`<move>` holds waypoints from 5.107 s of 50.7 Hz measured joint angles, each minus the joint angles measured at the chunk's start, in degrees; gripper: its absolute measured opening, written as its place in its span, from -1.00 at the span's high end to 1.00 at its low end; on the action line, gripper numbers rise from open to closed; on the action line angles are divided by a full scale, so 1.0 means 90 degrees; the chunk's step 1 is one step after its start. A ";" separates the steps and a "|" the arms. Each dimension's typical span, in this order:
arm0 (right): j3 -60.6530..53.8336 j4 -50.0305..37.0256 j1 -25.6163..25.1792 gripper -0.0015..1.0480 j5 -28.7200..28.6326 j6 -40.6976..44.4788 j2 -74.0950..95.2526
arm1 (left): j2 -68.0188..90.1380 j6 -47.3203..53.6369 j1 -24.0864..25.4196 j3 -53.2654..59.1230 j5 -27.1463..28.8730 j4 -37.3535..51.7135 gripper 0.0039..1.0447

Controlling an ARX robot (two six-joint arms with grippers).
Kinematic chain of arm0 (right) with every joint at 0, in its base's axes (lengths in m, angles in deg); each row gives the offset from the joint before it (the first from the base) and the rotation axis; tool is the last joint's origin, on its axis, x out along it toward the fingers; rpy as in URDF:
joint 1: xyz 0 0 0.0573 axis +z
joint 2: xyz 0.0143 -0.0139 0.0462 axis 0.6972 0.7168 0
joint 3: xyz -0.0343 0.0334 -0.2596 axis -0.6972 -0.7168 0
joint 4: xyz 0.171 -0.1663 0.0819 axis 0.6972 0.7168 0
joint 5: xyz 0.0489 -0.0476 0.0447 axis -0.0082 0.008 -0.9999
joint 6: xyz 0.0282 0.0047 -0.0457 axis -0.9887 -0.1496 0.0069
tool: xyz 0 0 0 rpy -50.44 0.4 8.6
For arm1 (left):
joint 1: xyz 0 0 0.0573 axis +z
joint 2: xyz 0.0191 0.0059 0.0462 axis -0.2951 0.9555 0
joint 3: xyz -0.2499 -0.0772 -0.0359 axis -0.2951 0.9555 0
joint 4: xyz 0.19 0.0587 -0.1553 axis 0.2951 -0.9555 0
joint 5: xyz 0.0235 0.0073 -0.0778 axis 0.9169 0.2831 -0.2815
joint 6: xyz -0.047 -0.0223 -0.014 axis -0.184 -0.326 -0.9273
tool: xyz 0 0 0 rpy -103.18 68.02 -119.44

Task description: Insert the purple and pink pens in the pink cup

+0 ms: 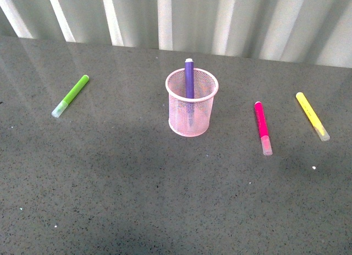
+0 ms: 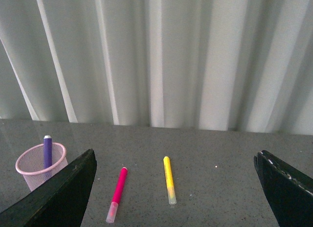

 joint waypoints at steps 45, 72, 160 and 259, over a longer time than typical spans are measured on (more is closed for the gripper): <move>0.0000 0.0000 0.0000 -0.87 0.0000 0.0000 0.0000 | -0.2701 0.0005 0.0000 0.0231 0.0002 -0.2266 0.93; 0.0000 0.0000 0.0000 -0.87 -0.0002 0.0000 0.0002 | -0.4262 0.0005 0.0000 0.0231 -0.0002 -0.3874 0.93; 0.7922 0.0942 0.0398 -0.87 -0.0993 -0.0840 1.3435 | -0.4301 0.0019 0.0000 0.0231 0.0000 -0.3910 -0.88; 0.7538 -0.1178 0.0695 0.79 -0.0991 -0.1513 1.3918 | -0.4301 0.0019 0.0000 0.0231 0.0000 -0.3910 -0.88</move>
